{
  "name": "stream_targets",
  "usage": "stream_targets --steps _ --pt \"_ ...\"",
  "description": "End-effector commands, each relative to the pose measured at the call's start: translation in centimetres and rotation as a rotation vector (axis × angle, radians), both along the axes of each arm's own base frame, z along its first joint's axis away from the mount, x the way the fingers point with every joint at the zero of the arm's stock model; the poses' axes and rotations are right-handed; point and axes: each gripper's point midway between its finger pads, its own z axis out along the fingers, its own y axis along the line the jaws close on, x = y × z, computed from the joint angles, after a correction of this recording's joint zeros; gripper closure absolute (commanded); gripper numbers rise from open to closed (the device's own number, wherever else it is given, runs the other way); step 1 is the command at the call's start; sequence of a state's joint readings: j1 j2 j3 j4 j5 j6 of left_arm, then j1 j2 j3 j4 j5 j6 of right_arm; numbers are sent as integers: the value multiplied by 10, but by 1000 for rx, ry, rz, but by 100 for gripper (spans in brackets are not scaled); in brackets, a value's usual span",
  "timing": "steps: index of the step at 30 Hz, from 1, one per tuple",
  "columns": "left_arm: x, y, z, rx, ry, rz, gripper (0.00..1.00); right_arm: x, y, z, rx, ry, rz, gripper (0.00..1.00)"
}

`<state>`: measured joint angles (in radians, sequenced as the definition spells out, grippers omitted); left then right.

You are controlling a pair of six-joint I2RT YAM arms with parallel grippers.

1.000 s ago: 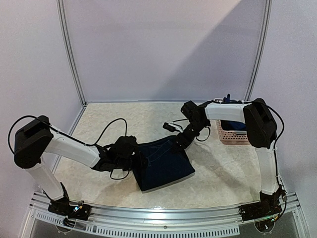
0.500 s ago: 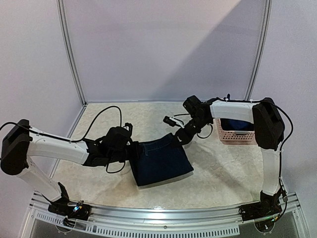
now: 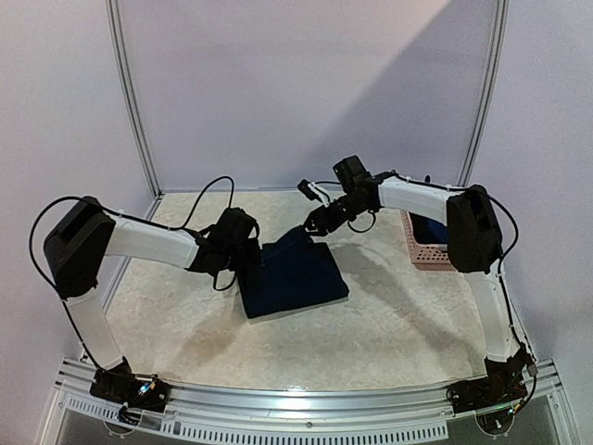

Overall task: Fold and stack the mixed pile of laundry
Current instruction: Adjust the square-folded shorts at the center of the board.

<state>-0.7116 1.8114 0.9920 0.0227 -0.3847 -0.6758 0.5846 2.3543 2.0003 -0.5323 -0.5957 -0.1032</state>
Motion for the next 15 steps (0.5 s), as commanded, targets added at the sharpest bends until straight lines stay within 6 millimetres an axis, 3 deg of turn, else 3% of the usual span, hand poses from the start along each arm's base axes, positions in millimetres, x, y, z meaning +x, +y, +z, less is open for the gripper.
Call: stream_targets --steps 1,2,5,7,9,12,15 --pt "-1 0 23 51 -27 -1 62 5 -24 -24 -72 44 -86 49" --pt "-4 3 31 56 -48 10 60 2 -28 -2 -58 5 -92 47" --pt "-14 12 49 44 -75 36 56 -13 -37 23 -39 -43 -86 45" --pt "-23 19 52 25 -61 50 53 -30 -42 51 8 -76 -69 45" --pt "-36 21 50 -12 -21 43 50 -54 -44 63 34 -76 -35 44" --pt "-58 18 42 -98 50 4 44 -94 -43 62 35 -55 63 45" --pt "-80 14 28 -144 159 -45 36 -114 -44 49 30 -15 124 46"
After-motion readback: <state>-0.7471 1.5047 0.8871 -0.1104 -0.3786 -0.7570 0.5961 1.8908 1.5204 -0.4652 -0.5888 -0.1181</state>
